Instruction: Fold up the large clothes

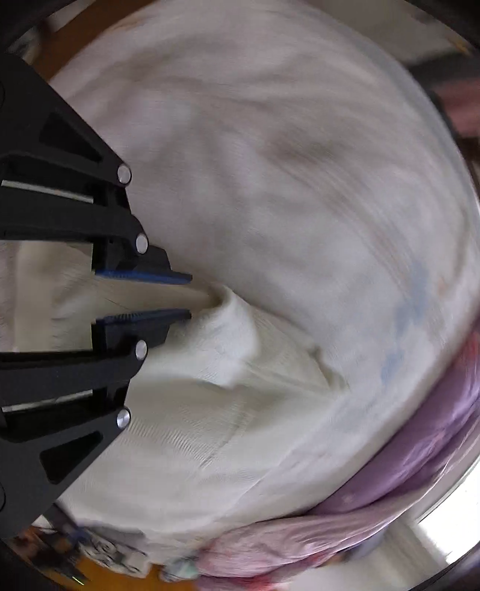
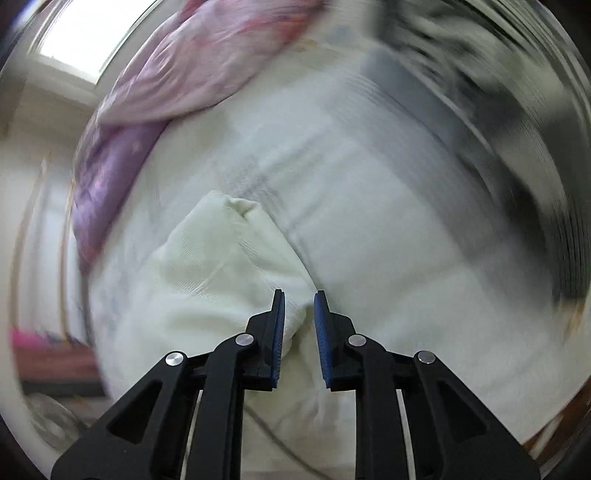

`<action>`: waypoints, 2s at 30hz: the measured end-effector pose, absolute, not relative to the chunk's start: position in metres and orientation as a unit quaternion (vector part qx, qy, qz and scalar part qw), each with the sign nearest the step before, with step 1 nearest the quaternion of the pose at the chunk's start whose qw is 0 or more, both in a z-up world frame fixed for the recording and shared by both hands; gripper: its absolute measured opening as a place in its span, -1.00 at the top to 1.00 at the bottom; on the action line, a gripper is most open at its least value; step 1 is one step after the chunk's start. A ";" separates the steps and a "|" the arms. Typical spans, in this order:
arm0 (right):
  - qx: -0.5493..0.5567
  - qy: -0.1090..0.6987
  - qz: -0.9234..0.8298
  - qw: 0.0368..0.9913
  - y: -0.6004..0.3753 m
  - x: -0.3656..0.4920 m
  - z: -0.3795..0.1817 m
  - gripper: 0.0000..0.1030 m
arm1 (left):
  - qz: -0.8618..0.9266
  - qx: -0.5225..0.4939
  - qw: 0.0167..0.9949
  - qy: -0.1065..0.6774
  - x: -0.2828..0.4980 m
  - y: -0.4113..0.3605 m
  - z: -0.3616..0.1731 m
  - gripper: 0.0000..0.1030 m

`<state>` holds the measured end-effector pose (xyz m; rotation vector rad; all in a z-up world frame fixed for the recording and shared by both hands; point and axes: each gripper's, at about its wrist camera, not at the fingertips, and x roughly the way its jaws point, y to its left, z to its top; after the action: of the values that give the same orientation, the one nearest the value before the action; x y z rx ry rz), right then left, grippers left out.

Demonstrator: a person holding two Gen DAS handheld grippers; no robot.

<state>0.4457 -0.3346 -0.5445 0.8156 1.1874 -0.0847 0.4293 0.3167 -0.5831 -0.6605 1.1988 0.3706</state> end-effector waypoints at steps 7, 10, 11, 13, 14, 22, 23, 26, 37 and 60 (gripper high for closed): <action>0.438 0.532 -0.020 0.724 -0.332 0.437 -0.559 -0.28 | 0.172 -0.340 0.756 0.532 0.430 0.314 -0.590 -0.15; 0.460 0.547 0.000 0.699 -0.318 0.445 -0.579 -0.28 | 0.162 -0.327 0.754 0.545 0.448 0.300 -0.604 -0.16; 0.470 0.551 0.004 0.690 -0.312 0.448 -0.588 -0.28 | 0.158 -0.326 0.754 0.547 0.455 0.293 -0.609 -0.16; 0.486 0.550 0.005 0.679 -0.305 0.450 -0.600 -0.28 | 0.154 -0.319 0.757 0.550 0.462 0.283 -0.616 -0.16; 0.485 0.553 -0.003 0.677 -0.300 0.454 -0.606 -0.28 | 0.160 -0.306 0.757 0.555 0.467 0.275 -0.622 -0.17; 0.345 0.579 0.049 0.737 -0.266 0.479 -0.609 0.90 | 0.165 -0.258 0.765 0.567 0.482 0.262 -0.643 0.73; 0.310 0.579 0.052 0.752 -0.260 0.480 -0.603 0.90 | 0.159 -0.249 0.767 0.570 0.483 0.261 -0.642 0.74; 0.142 0.573 0.054 0.805 -0.229 0.474 -0.574 0.91 | 0.136 -0.203 0.787 0.567 0.479 0.257 -0.633 0.84; 0.052 0.543 0.034 0.837 -0.215 0.389 -0.513 0.92 | 0.094 -0.145 0.821 0.544 0.412 0.266 -0.576 0.92; -0.064 0.540 0.033 0.839 -0.234 0.306 -0.552 0.32 | 0.163 -0.219 0.806 0.526 0.325 0.266 -0.620 -0.45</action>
<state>0.3064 -0.2338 -0.5516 -0.1362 1.1420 0.0705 0.3250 0.2656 -0.6199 -0.4690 1.1254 0.3483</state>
